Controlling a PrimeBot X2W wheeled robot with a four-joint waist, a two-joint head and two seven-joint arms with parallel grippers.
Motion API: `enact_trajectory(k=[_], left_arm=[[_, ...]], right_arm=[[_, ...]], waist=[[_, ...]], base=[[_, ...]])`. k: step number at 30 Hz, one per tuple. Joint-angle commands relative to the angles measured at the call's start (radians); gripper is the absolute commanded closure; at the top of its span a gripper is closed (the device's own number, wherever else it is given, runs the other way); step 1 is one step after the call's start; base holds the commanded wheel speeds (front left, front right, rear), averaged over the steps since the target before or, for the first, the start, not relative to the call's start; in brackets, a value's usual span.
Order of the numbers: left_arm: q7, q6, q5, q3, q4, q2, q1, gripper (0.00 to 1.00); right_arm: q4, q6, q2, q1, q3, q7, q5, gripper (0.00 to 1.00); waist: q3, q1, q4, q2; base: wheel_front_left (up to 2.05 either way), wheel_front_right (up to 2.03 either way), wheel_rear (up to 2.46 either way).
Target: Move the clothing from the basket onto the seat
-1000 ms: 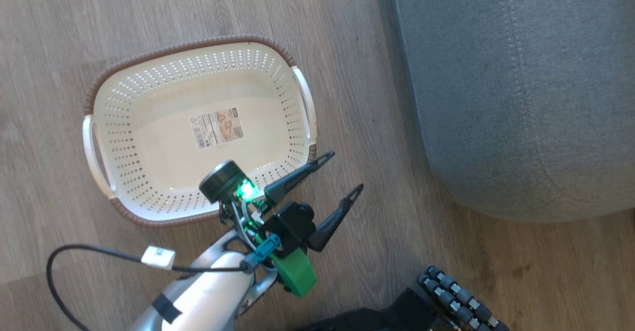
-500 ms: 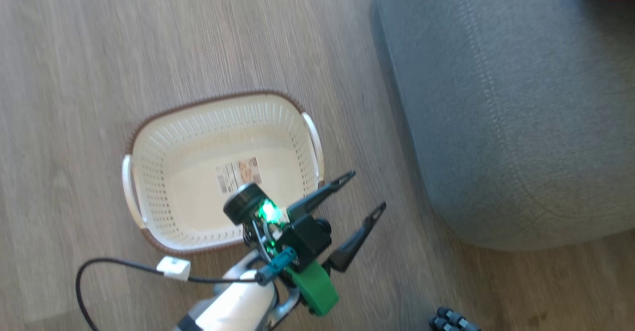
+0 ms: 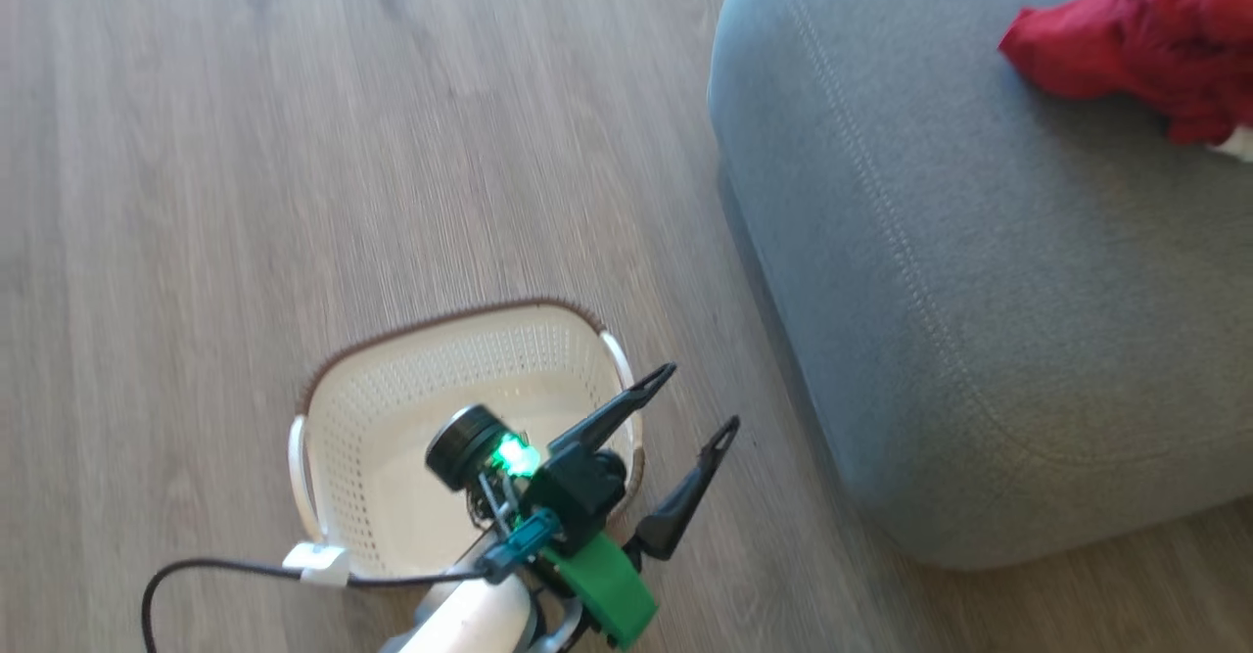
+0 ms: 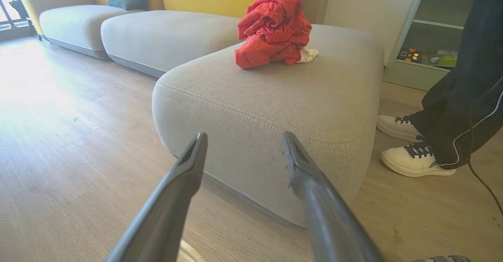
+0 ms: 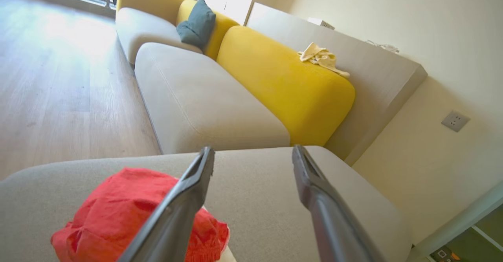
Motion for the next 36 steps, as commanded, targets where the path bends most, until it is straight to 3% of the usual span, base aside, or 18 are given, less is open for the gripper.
enact_trajectory(k=[1,6,13,18,22,27,36], left_arm=[[-0.010,-0.001,-0.006,0.039,-0.040,-0.010,-0.006,0.00],[-0.010,-0.001,-0.014,0.089,-0.055,-0.014,0.027,0.00],[-0.010,-0.001,-0.045,0.173,-0.079,-0.019,0.075,0.00],[-0.010,-0.001,-0.076,0.236,-0.104,-0.020,0.109,0.00],[-0.010,0.002,-0.089,0.287,-0.115,-0.020,0.127,0.00],[-0.010,0.049,-0.090,0.362,-0.115,-0.020,0.137,0.00],[-0.010,0.161,-0.042,0.438,-0.130,-0.021,0.164,0.00]], right_arm=[[-0.056,0.000,-0.009,-0.058,0.025,-0.010,0.027,0.00],[-0.243,0.000,0.035,-0.017,0.141,-0.011,0.218,0.00],[-0.560,0.000,0.051,0.201,0.328,-0.011,0.555,0.00],[-0.787,0.000,0.064,0.382,0.423,-0.011,0.720,0.00],[-0.922,0.000,0.082,0.488,0.460,-0.011,0.811,0.00],[-1.093,0.000,0.083,0.664,0.501,-0.011,0.869,0.00],[-1.130,0.000,0.197,0.897,0.545,-0.011,0.856,0.00]], waist=[[-0.047,0.0001,-0.005,-0.0001],[-0.098,0.0001,0.000,-0.0001],[-0.136,0.0001,0.026,-0.0001],[-0.153,0.0001,0.063,-0.0001],[-0.161,0.0001,0.092,-0.0001],[-0.167,0.0001,0.154,-0.0001],[-0.180,0.0001,0.259,-0.0001]], base=[[0.00,0.00,0.00],[0.00,0.00,0.00],[0.00,0.00,0.00],[0.00,0.00,0.00],[0.00,0.00,0.00],[0.00,0.00,0.00],[0.00,0.00,0.00]])
